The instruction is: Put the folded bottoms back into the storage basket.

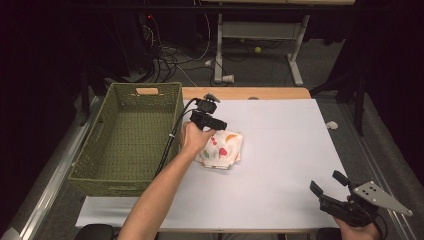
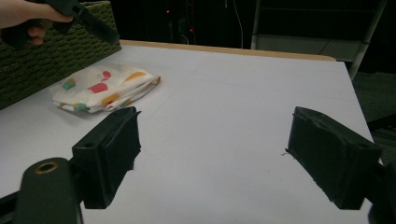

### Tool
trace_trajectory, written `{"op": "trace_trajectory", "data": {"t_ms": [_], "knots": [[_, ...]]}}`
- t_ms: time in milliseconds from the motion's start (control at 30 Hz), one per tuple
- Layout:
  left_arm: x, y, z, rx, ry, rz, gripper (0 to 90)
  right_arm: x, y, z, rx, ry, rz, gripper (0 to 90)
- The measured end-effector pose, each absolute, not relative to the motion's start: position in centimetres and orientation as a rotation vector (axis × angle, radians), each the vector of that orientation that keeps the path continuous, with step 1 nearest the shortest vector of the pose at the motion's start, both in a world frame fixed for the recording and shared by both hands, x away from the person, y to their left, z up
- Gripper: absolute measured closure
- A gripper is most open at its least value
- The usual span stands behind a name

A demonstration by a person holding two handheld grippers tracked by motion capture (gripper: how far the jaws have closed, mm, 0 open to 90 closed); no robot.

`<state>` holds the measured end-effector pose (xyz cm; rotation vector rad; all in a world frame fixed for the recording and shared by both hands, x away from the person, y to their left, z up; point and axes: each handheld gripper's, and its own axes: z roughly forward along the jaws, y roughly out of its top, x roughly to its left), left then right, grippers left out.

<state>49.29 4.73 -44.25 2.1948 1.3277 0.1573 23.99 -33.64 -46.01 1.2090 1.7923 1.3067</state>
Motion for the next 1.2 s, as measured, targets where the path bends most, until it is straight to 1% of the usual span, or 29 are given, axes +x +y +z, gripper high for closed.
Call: {"op": "trace_trajectory", "data": {"t_ms": [133, 400, 867, 1033, 1200], "knots": [[49.6, 4.8, -45.2, 2.205, 1.350, 0.130, 25.1, 24.0, -33.6, -46.0, 1.204, 1.795, 1.306, 17.6], [50.0, 4.8, -47.0, 2.207, 1.411, 0.109, 25.1, 24.0, -33.6, -46.0, 1.200, 1.797, 1.306, 17.6], [50.4, 5.2, -49.4, 2.251, 1.467, 0.050, 23.0, 24.0, -33.6, -46.0, 1.194, 1.802, 1.307, 17.6], [50.1, 4.9, -49.6, 2.290, 1.441, 0.080, 24.3, 24.0, -33.5, -46.0, 1.193, 1.804, 1.303, 17.6], [49.6, 4.4, -49.6, 2.335, 1.399, 0.116, 29.3, 24.0, -33.5, -46.0, 1.192, 1.807, 1.302, 17.6]]}}
